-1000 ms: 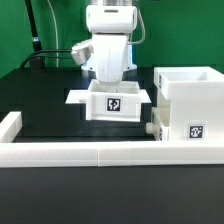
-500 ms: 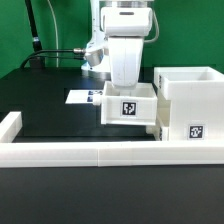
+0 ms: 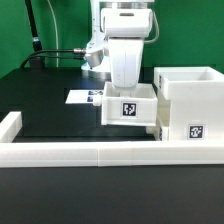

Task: Assemble drawer

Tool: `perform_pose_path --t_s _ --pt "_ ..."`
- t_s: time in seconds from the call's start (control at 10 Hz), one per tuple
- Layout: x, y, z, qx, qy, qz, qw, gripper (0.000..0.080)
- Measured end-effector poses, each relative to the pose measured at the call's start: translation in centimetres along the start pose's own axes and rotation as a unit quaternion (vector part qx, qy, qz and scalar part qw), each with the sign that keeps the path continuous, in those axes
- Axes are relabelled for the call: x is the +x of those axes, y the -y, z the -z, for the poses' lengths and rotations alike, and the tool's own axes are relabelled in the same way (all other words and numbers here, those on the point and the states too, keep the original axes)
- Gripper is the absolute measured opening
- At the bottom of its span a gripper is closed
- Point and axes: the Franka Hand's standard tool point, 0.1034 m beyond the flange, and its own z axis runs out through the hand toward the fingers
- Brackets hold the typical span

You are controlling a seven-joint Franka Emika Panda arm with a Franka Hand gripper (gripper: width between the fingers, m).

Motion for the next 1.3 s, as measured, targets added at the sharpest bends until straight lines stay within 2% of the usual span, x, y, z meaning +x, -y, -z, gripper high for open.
perform_pose_path --t_s 0.4,0.5,0.8,1.3 --pt "0.7 0.0 -0.1 0.0 -0.002 -0.002 1.0 0.0041" --pt "0.7 0.0 -0.2 -0.005 -0.004 -0.005 1.0 0.0041" --pt "0.6 0.1 -0.3 -0.004 -0.003 -0.006 1.0 0.0041" --pt "1.5 0.3 -0.3 0.0 -0.004 -0.002 1.0 0.0041"
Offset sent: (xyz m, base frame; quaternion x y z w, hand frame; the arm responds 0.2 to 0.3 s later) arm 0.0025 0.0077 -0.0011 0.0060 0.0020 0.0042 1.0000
